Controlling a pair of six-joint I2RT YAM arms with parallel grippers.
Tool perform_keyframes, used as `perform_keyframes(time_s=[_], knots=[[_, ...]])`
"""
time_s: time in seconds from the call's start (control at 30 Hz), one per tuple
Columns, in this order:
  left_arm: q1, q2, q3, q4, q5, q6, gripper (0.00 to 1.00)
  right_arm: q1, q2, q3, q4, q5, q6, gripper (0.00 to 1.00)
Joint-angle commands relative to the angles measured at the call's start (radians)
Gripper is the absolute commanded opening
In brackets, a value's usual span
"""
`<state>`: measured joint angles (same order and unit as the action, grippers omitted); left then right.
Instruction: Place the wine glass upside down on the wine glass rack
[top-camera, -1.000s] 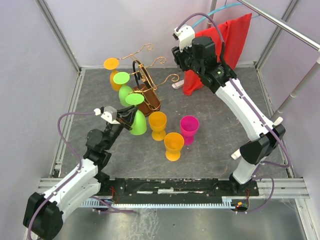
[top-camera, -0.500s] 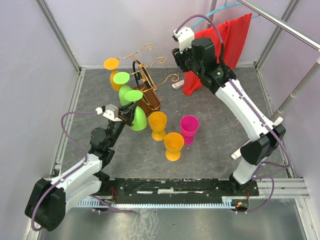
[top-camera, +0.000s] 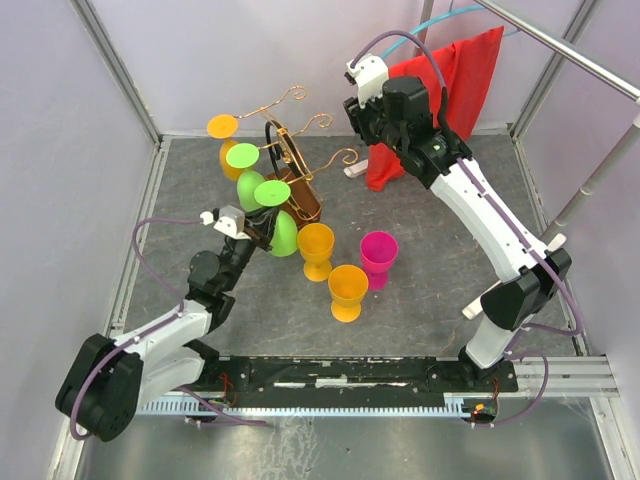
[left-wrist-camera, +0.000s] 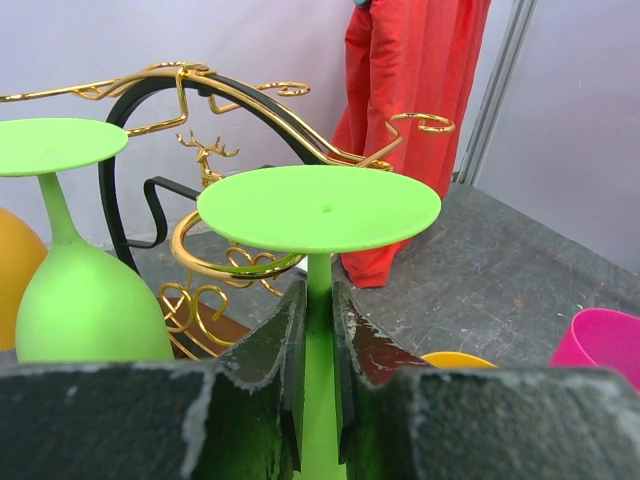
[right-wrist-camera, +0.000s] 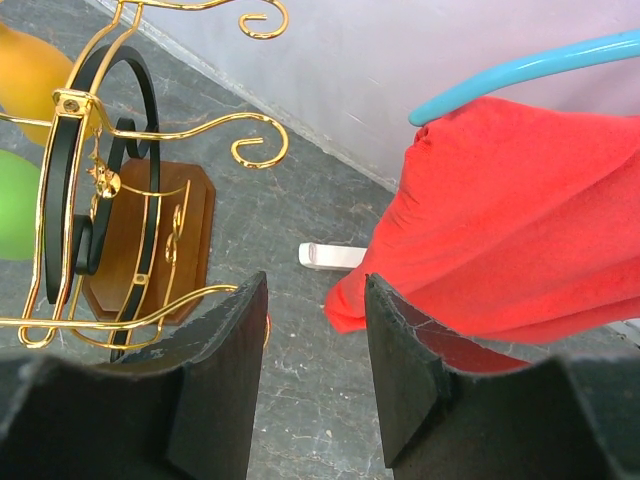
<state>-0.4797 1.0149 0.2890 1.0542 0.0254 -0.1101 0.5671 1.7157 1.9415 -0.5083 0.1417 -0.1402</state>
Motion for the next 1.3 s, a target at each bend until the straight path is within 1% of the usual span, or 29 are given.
perform_keyframes(time_s=[0.0, 0.13, 0.4, 0.57, 0.67, 0.8, 0.97, 1.13, 1.27], knots=[[0.000, 0.028, 0.040, 0.115, -0.078, 0.034, 0.03, -0.005, -0.041, -0.001, 0.051, 0.017, -0.010, 0.52], [0.000, 0.060, 0.044, 0.144, -0.141, 0.050, 0.03, -0.007, -0.039, -0.001, 0.051, 0.017, -0.010, 0.52], [0.001, 0.100, 0.065, 0.166, -0.216, 0.076, 0.03, -0.006, -0.034, 0.001, 0.051, 0.015, -0.013, 0.52], [0.007, 0.056, 0.022, 0.180, -0.295, 0.089, 0.03, -0.008, -0.042, -0.006, 0.053, 0.019, -0.018, 0.52], [0.014, 0.006, -0.008, 0.163, -0.304, 0.098, 0.03, -0.010, -0.044, -0.009, 0.054, 0.021, -0.021, 0.52], [0.015, -0.058, -0.035, 0.108, -0.285, 0.111, 0.03, -0.011, -0.041, -0.010, 0.056, 0.019, -0.022, 0.52], [0.015, -0.080, -0.040, 0.072, -0.183, 0.131, 0.03, -0.010, -0.039, -0.013, 0.056, 0.016, -0.018, 0.52], [0.014, -0.027, -0.008, 0.065, -0.085, 0.135, 0.03, -0.012, -0.042, -0.018, 0.057, 0.015, -0.012, 0.52], [0.013, 0.047, 0.010, 0.117, -0.051, 0.116, 0.03, -0.011, -0.046, -0.028, 0.060, 0.013, -0.005, 0.52]])
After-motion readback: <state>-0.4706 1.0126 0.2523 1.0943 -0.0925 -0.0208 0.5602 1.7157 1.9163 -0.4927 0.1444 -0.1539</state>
